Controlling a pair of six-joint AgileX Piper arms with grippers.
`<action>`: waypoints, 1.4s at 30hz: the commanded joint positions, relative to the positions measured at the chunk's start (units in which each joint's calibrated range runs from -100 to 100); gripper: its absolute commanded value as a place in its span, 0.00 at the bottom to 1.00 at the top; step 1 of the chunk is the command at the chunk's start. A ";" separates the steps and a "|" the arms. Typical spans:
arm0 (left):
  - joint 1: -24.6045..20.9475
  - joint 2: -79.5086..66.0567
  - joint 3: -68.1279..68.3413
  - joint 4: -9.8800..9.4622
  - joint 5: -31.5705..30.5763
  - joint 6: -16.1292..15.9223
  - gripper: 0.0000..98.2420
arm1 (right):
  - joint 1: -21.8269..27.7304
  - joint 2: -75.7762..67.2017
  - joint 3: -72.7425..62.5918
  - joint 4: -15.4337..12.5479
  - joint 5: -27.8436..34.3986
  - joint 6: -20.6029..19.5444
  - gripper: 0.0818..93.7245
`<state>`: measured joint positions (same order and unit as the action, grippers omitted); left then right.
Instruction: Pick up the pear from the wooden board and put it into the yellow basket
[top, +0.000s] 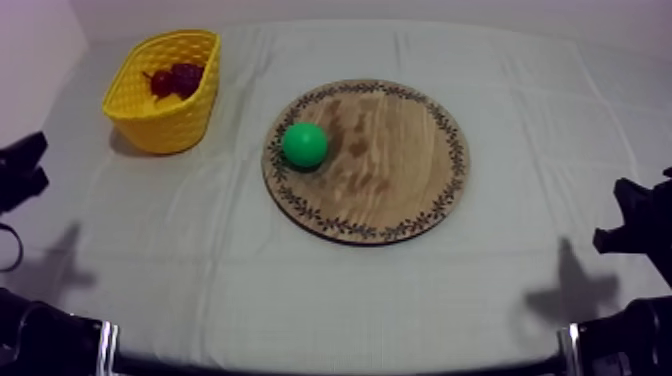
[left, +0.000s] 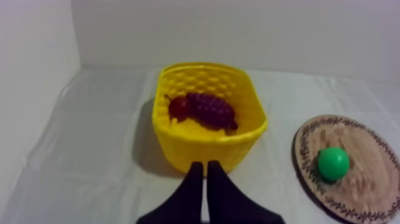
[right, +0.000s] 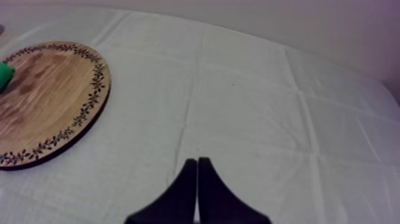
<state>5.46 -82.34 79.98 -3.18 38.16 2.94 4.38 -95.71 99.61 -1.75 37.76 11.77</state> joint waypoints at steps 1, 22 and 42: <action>0.84 5.16 -7.80 -0.13 0.39 0.03 0.00 | -0.02 -0.05 0.05 0.02 -0.02 -0.01 0.00; 8.54 39.86 -51.13 0.49 11.04 -0.28 0.00 | -0.09 -0.05 0.05 0.02 -0.02 0.00 0.00; 20.89 67.15 -68.41 -7.31 18.64 10.33 0.00 | -0.09 -0.05 0.05 0.02 -0.02 0.01 0.00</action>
<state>25.67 -16.81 11.54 -10.35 56.67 12.42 4.27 -95.71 99.61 -1.75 37.73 11.77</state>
